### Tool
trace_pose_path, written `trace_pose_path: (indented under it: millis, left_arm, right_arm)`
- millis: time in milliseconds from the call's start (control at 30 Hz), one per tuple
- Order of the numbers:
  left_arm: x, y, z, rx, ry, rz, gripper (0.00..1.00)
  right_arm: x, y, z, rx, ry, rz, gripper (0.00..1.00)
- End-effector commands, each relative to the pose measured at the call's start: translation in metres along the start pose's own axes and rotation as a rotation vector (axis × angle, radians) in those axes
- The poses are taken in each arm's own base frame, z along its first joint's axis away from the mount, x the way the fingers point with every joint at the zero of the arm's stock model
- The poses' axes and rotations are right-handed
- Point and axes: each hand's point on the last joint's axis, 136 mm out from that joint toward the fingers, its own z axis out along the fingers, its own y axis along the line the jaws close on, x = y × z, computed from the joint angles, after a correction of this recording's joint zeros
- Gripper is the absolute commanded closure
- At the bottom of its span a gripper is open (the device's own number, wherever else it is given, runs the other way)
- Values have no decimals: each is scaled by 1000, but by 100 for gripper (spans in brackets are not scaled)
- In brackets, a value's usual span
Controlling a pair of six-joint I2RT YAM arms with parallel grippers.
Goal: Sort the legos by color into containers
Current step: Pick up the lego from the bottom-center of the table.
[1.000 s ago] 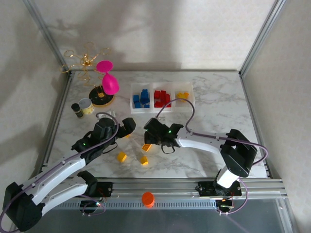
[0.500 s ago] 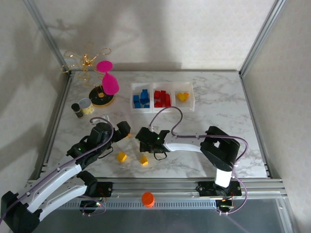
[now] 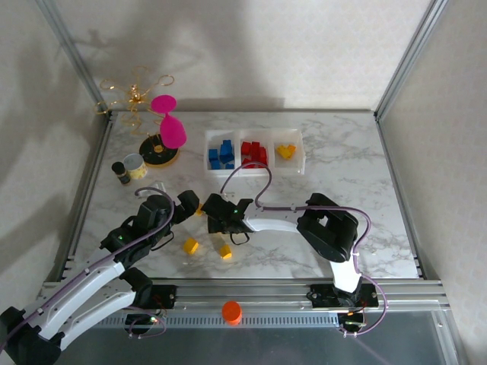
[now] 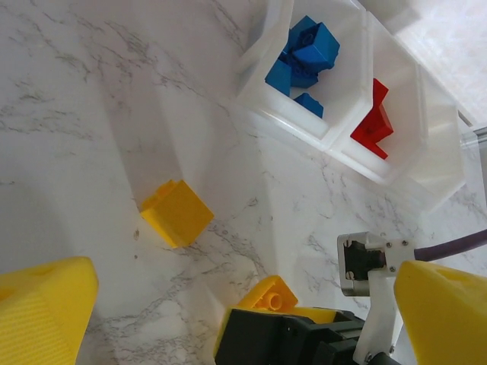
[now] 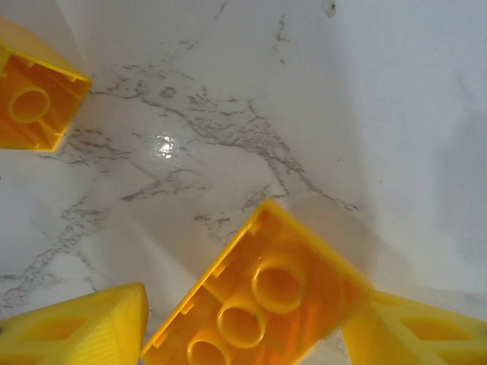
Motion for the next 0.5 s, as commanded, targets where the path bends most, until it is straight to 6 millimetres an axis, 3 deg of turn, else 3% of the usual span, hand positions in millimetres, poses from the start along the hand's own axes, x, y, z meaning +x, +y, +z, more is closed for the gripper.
trace_pose_path:
  millis: [0,133,467]
  left_arm:
    - [-3,16,1,-59,-31,-20,0]
    - [-5,18,1,-68,-44,-34,0]
    - [-6,10,0,-46,-24,-42,1]
  right_arm:
    - [-14,-2,2,29,-34,-9,32]
    - [-17,-1,4,37,-38,-6,29]
    - [4,-40,-4,149,5,-22,46]
